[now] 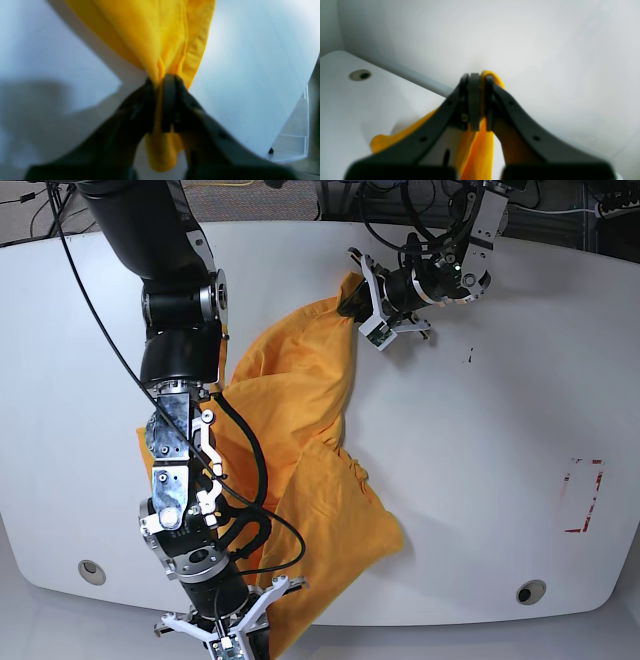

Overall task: Layout the t-shirt on the table in an organized manner, then fold the t-shirt properly
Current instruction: 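Lift the shirt with both grippers and stretch it between them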

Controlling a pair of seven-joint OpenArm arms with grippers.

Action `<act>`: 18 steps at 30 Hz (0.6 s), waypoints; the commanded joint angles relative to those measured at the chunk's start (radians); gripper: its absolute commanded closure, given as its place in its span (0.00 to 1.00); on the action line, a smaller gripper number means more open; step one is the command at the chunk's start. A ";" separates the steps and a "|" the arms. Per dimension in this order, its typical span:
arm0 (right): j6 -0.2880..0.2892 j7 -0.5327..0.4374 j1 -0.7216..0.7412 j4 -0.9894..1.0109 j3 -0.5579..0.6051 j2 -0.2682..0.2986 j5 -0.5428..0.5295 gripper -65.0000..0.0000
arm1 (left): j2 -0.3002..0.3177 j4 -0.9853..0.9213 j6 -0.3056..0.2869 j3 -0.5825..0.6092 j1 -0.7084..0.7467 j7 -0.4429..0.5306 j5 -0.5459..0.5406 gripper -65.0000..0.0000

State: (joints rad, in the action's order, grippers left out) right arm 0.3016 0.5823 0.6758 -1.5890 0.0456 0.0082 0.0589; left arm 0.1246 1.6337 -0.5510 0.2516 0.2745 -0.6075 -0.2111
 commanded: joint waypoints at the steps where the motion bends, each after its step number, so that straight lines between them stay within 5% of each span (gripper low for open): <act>1: -0.008 -0.032 0.049 -0.017 -0.013 -0.003 -0.003 1.00 | 0.007 0.004 0.013 -0.047 0.006 -0.052 0.026 1.00; 14: -0.008 -0.003 0.117 -0.015 -0.042 0.054 -0.004 1.00 | 0.017 0.122 0.009 -0.308 -0.025 -0.052 0.025 1.00; 18: -0.008 -0.003 0.154 0.003 -0.042 0.065 -0.001 1.00 | 0.054 0.090 -0.044 -0.361 -0.090 -0.052 0.026 1.00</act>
State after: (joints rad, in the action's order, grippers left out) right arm 0.3023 0.6186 0.7689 -1.5864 0.0032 0.0738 0.0586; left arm 0.1612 1.7264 -0.5735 -0.0917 0.2283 -0.6849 -0.1730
